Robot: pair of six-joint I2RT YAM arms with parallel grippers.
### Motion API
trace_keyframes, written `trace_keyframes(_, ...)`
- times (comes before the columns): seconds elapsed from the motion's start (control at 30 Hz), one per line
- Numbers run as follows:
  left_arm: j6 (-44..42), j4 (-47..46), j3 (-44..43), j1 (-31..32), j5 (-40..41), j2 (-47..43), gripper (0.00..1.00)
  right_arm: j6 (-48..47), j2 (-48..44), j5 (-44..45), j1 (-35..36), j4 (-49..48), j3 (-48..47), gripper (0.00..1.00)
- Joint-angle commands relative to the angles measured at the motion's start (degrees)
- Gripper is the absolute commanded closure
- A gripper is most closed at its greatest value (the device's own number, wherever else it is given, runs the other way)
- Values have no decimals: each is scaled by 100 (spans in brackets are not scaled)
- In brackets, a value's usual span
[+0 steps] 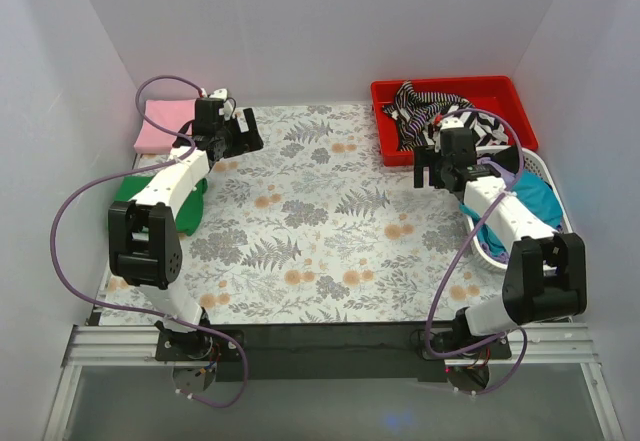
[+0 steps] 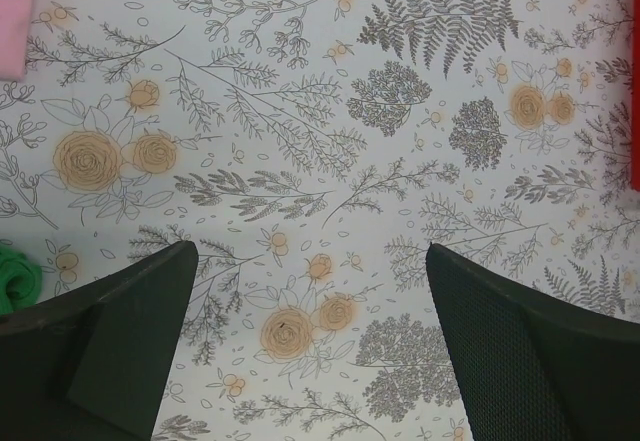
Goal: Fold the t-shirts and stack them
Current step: Grab the tshirt from the pile
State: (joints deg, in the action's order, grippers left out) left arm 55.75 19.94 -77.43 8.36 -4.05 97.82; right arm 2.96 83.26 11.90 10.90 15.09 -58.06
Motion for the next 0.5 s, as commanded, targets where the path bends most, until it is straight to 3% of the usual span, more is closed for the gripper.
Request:
trace_keyframes(0.0,15,-87,-167,-1,-16,-123,2,64,-75,400,-8,220,-354,2)
trace_keyframes(0.23,419,360,-492,-10,518,78,2,468,664,567,-61,802,-1136,2)
trace_keyframes(0.33,656,870,-861,-62,809,430,2,547,857,1207,-79,741,-1391,2)
trace_keyframes(0.47,604,783,-713,-71,468,343,2,714,1104,2095,-263,653,-1672,1)
